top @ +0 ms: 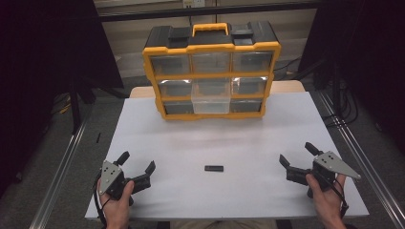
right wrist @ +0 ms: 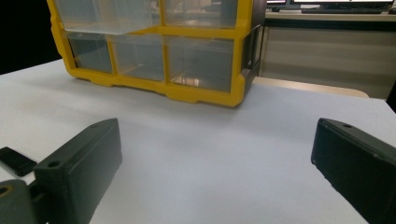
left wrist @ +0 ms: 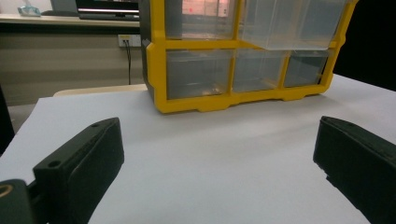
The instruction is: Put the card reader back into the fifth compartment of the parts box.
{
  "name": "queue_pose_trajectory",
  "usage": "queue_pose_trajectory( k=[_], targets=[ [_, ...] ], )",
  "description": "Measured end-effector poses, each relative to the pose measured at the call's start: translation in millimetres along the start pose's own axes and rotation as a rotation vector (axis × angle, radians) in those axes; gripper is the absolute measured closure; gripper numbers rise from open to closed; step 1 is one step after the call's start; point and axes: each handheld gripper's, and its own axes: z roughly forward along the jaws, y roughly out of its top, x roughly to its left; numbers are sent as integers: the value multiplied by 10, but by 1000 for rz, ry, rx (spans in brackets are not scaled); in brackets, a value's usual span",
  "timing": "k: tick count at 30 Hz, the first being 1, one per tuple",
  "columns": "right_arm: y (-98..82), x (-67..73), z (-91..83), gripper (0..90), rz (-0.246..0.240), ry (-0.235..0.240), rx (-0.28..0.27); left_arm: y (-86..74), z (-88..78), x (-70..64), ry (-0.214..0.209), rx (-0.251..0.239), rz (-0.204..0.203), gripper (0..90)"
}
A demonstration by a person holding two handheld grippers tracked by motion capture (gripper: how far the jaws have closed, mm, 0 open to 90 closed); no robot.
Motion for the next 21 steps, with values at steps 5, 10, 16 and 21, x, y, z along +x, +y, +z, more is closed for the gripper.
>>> queue_pose_trajectory(
  k=[5,10,16,21],
  targets=[
    [2,15,12,11,-8,35,26,-1,-5,6,6,8,3,20],
    [18,76,35,15,-29,86,50,-12,0,12,0,21,-6,20],
    [55,151,45,18,-51,152,115,-13,-14,-3,1,14,0,23],
    [79,192,55,19,-51,178,128,-10,-15,0,2,12,-9,23]
  ],
)
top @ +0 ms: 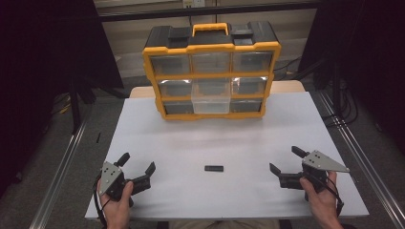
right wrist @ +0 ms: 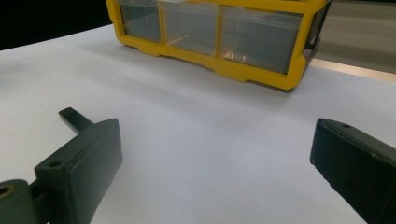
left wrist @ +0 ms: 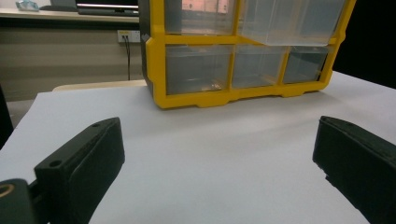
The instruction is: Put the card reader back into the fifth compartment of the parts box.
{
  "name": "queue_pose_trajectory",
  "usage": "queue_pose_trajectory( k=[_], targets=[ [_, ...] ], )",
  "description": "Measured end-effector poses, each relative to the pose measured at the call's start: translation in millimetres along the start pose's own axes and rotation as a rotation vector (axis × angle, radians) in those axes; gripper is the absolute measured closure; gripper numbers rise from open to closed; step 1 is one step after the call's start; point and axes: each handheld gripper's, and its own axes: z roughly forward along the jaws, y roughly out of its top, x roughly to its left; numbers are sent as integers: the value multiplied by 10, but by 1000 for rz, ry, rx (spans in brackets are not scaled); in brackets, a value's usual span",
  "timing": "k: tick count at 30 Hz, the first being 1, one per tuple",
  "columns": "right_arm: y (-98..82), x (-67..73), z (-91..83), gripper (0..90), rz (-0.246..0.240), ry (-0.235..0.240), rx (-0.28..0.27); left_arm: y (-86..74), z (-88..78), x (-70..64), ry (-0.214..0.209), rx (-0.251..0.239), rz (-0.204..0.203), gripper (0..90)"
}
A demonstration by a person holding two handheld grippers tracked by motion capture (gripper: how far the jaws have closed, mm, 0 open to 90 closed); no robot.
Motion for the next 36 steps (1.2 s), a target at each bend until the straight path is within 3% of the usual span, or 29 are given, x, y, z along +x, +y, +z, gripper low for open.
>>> queue_pose_trajectory(
  k=[6,15,27,31,36],
  targets=[
    [37,48,102,24,3,71,45,-13,11,-16,-8,26,18,26],
    [73,127,213,17,10,122,85,-18,-20,-28,-14,32,13,27],
    [219,328,475,19,12,297,177,-17,-25,-21,-15,39,18,29],
    [253,357,556,19,15,329,213,-16,-25,-14,-14,37,17,29],
    [267,384,622,32,-3,335,235,-16,-25,-8,-17,40,18,29]
  ],
)
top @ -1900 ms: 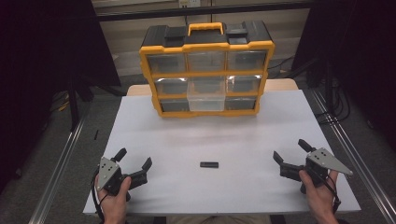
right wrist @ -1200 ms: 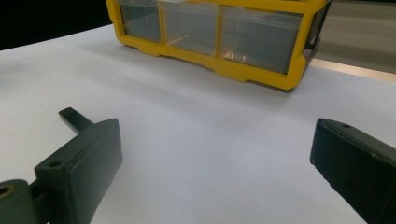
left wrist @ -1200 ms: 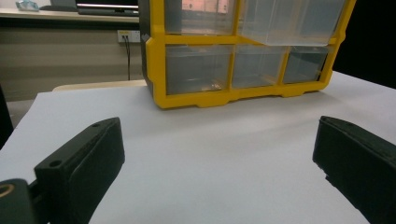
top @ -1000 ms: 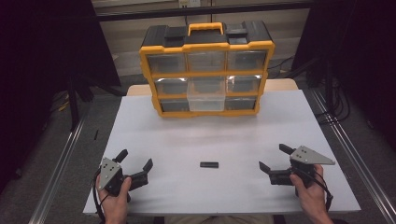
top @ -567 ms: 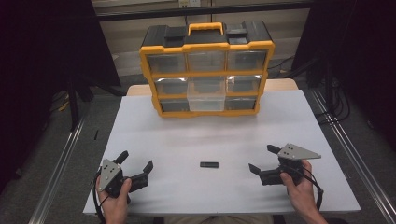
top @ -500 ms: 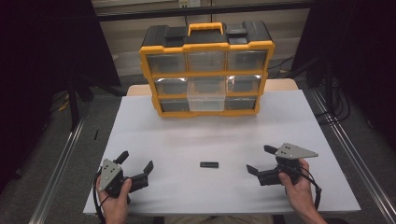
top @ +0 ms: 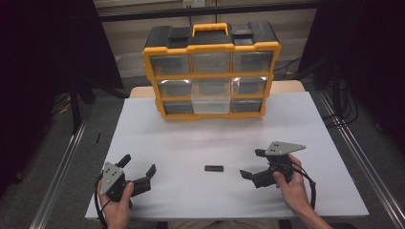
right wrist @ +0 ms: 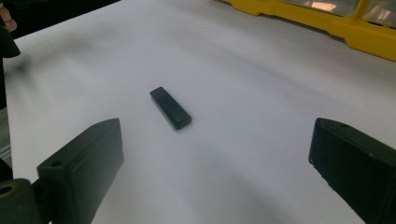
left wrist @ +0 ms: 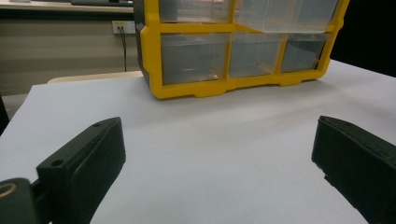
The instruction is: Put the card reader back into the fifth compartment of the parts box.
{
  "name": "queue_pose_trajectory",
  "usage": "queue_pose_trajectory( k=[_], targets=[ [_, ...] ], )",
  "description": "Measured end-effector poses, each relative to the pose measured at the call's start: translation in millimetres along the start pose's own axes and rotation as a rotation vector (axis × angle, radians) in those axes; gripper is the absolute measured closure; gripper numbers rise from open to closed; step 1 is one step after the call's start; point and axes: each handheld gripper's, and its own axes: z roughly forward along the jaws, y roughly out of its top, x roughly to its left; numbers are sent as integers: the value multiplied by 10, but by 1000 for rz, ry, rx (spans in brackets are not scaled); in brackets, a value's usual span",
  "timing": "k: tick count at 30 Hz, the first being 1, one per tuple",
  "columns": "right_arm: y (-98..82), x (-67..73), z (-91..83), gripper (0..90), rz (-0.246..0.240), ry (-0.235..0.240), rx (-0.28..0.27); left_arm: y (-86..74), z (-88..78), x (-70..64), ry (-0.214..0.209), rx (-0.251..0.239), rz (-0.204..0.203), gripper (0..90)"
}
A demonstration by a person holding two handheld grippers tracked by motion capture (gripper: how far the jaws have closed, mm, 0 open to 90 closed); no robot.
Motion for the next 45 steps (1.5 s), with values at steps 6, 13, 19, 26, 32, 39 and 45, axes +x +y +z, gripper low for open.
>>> queue_pose_trajectory(
  k=[6,13,19,26,32,39,45],
  targets=[
    [79,-12,95,28,8,39,34,2,-2,-1,-1,-2,-1,29],
    [129,-15,223,43,-25,86,108,0,-2,-2,-3,-3,-3,29],
    [157,-1,363,44,-72,86,186,0,3,3,-6,-1,4,29],
    [245,45,512,43,-113,133,242,4,-4,5,-3,-4,-1,29],
    [322,76,680,45,-155,164,305,-11,7,-4,-8,10,9,29],
    [386,98,810,131,-183,199,379,0,5,-7,-14,2,18,29],
    [450,84,881,187,-194,220,419,-1,9,-7,-15,3,17,29]
  ],
)
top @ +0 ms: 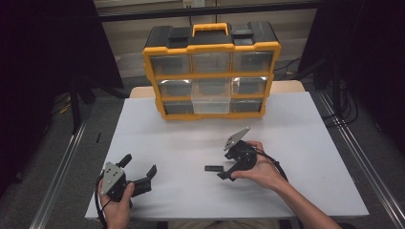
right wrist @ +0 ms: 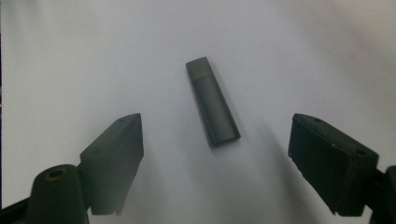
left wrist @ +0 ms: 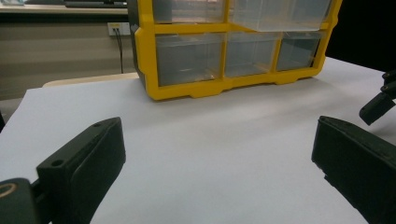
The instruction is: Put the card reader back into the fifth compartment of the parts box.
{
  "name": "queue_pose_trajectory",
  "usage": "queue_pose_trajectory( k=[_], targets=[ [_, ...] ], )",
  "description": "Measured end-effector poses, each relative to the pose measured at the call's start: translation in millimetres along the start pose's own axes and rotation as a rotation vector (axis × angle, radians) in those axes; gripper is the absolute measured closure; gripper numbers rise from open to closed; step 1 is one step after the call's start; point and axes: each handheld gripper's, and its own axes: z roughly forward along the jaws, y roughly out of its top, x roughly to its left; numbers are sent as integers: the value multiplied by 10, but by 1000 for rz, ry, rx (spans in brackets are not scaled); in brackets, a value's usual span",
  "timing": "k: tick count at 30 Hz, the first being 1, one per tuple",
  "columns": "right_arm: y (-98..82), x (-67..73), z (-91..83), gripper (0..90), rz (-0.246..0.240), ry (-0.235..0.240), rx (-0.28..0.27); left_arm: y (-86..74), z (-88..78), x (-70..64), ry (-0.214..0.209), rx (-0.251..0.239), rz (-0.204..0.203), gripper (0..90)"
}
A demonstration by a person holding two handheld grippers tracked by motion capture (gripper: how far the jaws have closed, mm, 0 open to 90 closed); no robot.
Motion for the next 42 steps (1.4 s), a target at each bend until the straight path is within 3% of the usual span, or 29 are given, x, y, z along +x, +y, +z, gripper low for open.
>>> queue_pose_trajectory(
  k=[5,14,21,29,38,42],
  targets=[
    [61,-26,63,245,-10,8,20,0,0,7,5,-6,-10,29],
    [180,-39,180,379,-30,41,106,3,1,11,3,-9,-7,29],
    [293,-8,254,481,-70,17,184,6,-5,19,0,-8,-1,29],
    [301,13,260,579,-99,-27,202,7,-5,14,-2,-12,-3,29],
    [341,30,273,631,-110,-41,236,3,-3,17,2,-9,-2,29],
    [330,26,267,736,-114,-31,224,0,5,0,-4,-8,-2,29]
  ],
)
